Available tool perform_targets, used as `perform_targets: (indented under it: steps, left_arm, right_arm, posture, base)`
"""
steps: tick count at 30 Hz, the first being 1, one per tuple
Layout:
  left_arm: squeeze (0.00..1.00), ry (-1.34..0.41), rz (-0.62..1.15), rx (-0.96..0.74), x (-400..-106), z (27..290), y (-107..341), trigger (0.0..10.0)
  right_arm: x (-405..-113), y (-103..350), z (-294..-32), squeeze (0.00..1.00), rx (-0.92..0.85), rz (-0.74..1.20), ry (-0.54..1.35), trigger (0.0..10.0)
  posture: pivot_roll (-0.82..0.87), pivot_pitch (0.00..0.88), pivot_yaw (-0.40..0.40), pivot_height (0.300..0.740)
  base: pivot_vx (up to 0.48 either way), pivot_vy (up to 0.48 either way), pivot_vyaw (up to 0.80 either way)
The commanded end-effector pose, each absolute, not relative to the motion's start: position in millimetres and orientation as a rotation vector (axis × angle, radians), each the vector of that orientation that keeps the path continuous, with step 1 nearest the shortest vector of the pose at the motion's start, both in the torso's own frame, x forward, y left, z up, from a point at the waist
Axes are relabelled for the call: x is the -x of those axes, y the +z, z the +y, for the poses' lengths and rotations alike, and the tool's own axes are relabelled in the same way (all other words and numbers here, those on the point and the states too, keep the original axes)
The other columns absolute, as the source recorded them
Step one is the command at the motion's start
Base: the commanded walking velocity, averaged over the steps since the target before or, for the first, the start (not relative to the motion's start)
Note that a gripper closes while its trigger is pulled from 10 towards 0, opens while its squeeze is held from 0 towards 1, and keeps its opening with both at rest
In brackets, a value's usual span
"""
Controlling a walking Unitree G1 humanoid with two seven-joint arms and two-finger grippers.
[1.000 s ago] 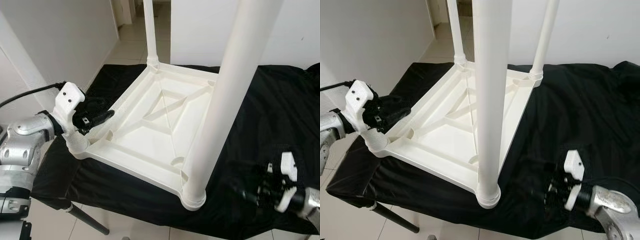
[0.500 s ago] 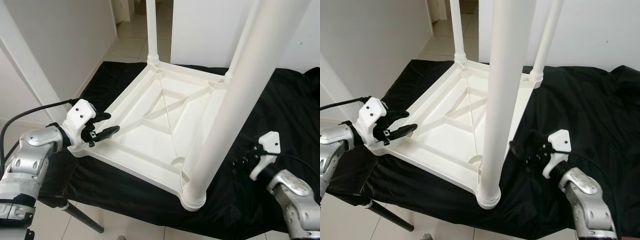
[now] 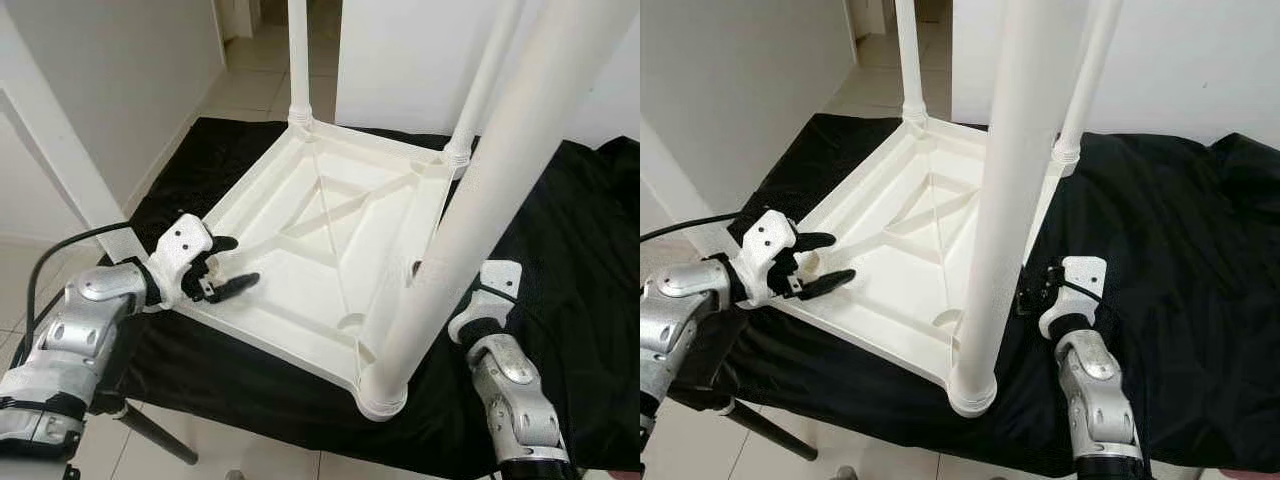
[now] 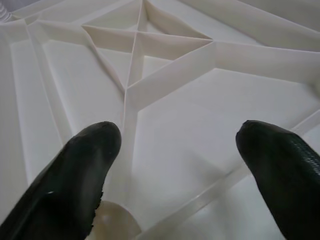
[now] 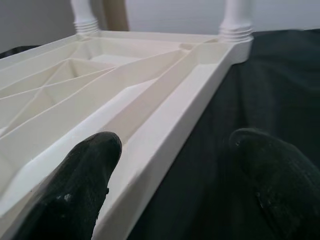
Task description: Building children table
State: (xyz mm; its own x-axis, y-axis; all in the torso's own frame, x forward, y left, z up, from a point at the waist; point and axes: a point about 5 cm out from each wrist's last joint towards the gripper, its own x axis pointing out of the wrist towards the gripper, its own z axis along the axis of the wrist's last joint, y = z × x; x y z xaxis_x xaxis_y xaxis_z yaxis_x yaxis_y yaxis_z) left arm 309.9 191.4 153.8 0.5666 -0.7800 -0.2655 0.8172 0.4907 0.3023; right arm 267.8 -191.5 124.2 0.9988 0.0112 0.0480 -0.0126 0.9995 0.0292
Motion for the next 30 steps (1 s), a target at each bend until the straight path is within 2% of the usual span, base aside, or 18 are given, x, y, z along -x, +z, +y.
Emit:
perform_targets:
  steps: [1, 10, 12, 13, 14, 15, 16, 17, 24, 30]
  left_arm:
    - [1.00, -1.129, 0.155, -0.427, -300.9, 188.2, 144.5, 10.0]
    - [1.00, -1.197, 0.176, -0.507, -300.4, 179.3, 135.5, 10.0]
    - [0.97, -1.202, 0.184, -0.524, -302.0, 176.6, 133.0, 10.0]
    - [0.65, -1.203, 0.197, -0.534, -303.3, 175.1, 130.7, 10.0]
    - [0.54, -1.200, 0.217, -0.542, -304.5, 174.1, 128.2, 10.0]
    - [0.54, -1.200, 0.217, -0.542, -304.5, 174.1, 128.2, 10.0]
    - [0.25, -1.198, 0.233, -0.552, -305.9, 173.3, 126.1, 10.0]
    - [0.00, -1.197, 0.241, -0.558, -307.1, 172.6, 124.8, 10.0]
    - [0.00, -1.235, 0.250, -0.550, -313.3, 161.2, 121.1, 10.0]
    - [0.00, -1.258, 0.352, -0.532, -319.5, 153.8, 111.5, 10.0]
  right_arm:
    - [-267.2, 118.9, -190.7, 0.00, -0.034, -0.033, -0.005, 10.0]
    - [-269.7, 117.7, -191.7, 0.00, -0.012, -0.029, -0.046, 10.0]
    - [-270.6, 118.9, -192.9, 0.00, -0.001, -0.036, -0.043, 10.0]
    - [-271.1, 119.3, -194.4, 0.00, 0.010, -0.036, -0.047, 10.0]
    - [-271.5, 119.5, -196.5, 0.00, 0.016, -0.035, -0.056, 10.0]
    - [-271.5, 119.5, -196.5, 0.00, 0.016, -0.035, -0.056, 10.0]
    - [-272.2, 119.7, -197.9, 0.00, 0.018, -0.034, -0.061, 10.0]
    - [-272.7, 119.9, -198.6, 0.00, 0.023, -0.036, -0.061, 10.0]
    - [-276.0, 123.2, -204.4, 0.00, 0.055, -0.043, -0.073, 10.0]
    - [-277.2, 127.8, -209.0, 0.00, 0.089, -0.061, -0.080, 10.0]
  posture:
    - [-0.04, 0.000, 0.007, 0.740]
    - [-0.04, 0.000, 0.007, 0.740]
    - [-0.05, 0.000, 0.009, 0.740]
    - [-0.05, 0.000, 0.007, 0.740]
    - [-0.05, 0.000, 0.007, 0.740]
    - [-0.05, 0.000, 0.007, 0.740]
    - [-0.05, 0.000, 0.010, 0.740]
    - [-0.05, 0.000, 0.009, 0.740]
    - [-0.06, 0.000, 0.011, 0.740]
    - [-0.08, 0.000, 0.025, 0.740]
  base:
    - [0.000, 0.000, 0.00]
    - [0.000, 0.000, 0.00]
    - [0.000, 0.000, 0.00]
    - [0.000, 0.000, 0.00]
    - [0.000, 0.000, 0.00]
    - [0.000, 0.000, 0.00]
    - [0.000, 0.000, 0.00]
    - [0.000, 0.000, 0.00]
    - [0.000, 0.000, 0.00]
    - [0.000, 0.000, 0.00]
